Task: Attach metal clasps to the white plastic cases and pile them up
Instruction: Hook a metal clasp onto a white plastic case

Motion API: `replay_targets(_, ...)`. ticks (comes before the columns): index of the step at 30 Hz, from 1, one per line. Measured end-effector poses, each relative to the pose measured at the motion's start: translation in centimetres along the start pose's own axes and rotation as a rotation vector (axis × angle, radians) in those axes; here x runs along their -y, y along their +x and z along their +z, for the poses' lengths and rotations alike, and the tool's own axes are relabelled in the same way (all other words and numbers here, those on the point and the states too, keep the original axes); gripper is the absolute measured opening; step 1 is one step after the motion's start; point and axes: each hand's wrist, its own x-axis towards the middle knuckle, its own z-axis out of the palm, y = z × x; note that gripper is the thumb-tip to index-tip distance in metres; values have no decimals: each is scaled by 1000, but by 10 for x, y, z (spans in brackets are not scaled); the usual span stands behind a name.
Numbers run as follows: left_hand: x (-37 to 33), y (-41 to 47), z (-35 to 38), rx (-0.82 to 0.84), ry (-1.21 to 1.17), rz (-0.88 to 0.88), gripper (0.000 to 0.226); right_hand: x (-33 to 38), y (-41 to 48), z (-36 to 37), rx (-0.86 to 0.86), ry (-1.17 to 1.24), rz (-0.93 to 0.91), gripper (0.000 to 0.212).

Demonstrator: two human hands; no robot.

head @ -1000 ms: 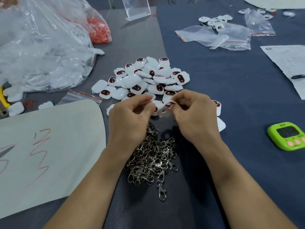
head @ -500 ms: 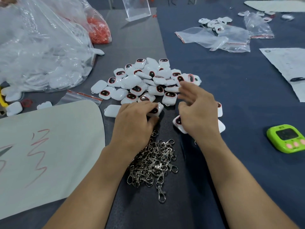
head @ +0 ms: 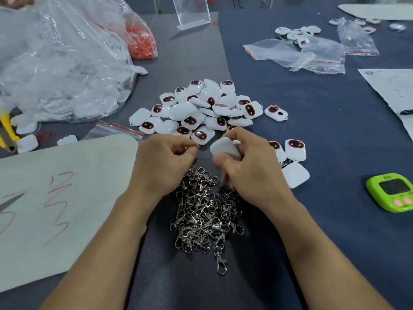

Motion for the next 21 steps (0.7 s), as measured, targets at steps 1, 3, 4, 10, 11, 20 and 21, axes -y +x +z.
replay_targets(1, 0, -1, -3, 80, 105, 31, 4, 0, -1, 0, 44, 47, 25, 18)
replay_targets(3, -6, -7, -4, 188, 262, 86, 20, -2, -3, 3, 96, -6, 31, 18)
replay_targets(4, -10, -9, -2, 216, 329, 114, 27, -3, -3, 4, 100, -86, 23, 16)
replay_targets(10, -15, -9, 2, 336, 294, 178, 12, -6, -1, 2, 86, -231, 19, 13)
replay_targets(11, -14, -9, 3, 340, 260, 183, 8, -6, -1, 1, 79, -233, 15, 13)
replay_targets(20, -15, -11, 2, 322, 317, 190, 33, -9, -3, -2, -90, -450, 20, 7)
replay_targets(21, -15, -11, 2, 333, 319, 186, 32, -9, -3, -2, -143, -508, 32, 9)
